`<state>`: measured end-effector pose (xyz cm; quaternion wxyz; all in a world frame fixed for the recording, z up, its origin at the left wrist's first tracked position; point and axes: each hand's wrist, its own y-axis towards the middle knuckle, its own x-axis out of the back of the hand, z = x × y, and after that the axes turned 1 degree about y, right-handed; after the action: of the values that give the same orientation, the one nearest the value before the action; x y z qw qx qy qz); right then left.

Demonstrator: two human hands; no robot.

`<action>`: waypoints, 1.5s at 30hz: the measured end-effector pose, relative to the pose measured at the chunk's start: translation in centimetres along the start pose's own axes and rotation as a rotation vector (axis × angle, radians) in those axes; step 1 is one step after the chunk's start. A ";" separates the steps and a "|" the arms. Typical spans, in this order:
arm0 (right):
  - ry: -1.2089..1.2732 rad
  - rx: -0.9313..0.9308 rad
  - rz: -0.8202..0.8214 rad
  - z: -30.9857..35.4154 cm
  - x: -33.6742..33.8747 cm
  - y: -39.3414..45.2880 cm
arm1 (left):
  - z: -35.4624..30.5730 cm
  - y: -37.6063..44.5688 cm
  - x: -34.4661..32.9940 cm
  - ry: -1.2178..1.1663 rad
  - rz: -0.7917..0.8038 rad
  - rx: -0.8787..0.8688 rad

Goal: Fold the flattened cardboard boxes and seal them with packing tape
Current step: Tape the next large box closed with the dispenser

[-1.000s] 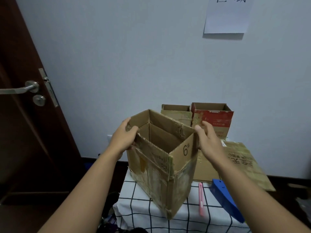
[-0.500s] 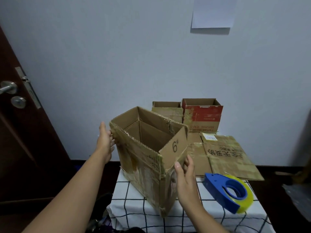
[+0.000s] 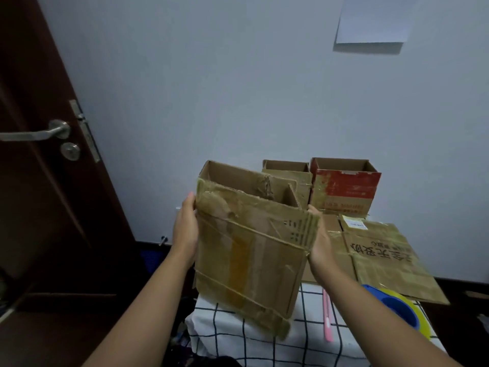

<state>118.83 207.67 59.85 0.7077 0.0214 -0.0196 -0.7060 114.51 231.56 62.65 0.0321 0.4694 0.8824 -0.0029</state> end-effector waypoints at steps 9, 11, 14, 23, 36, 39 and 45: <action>-0.068 0.034 -0.202 1.0 1.4 3.4 | 3.4 -3.3 -0.4 0.036 0.021 -0.098; -0.078 -0.052 -0.199 0.0 2.0 3.4 | 4.1 -3.8 -0.7 0.090 0.041 -0.105; 0.017 -0.057 -0.120 -0.2 3.0 3.0 | 4.4 -3.5 -0.4 0.143 0.066 -0.119; -0.122 0.215 0.210 -0.6 4.9 1.0 | 3.0 -2.5 0.0 0.069 0.158 -0.188; -0.176 0.108 0.196 0.1 4.0 0.4 | 2.9 -1.1 0.6 0.257 0.168 -0.136; -0.148 0.111 0.114 0.1 3.4 0.4 | 3.2 -0.6 0.5 0.329 0.136 -0.141; -0.208 0.122 0.003 0.0 2.8 0.6 | 3.3 0.0 0.0 0.355 0.097 -0.101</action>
<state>119.42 204.87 59.89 0.7003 -0.0089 -0.1357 -0.7007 114.71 231.45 59.35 -0.1003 0.5022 0.8496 0.1260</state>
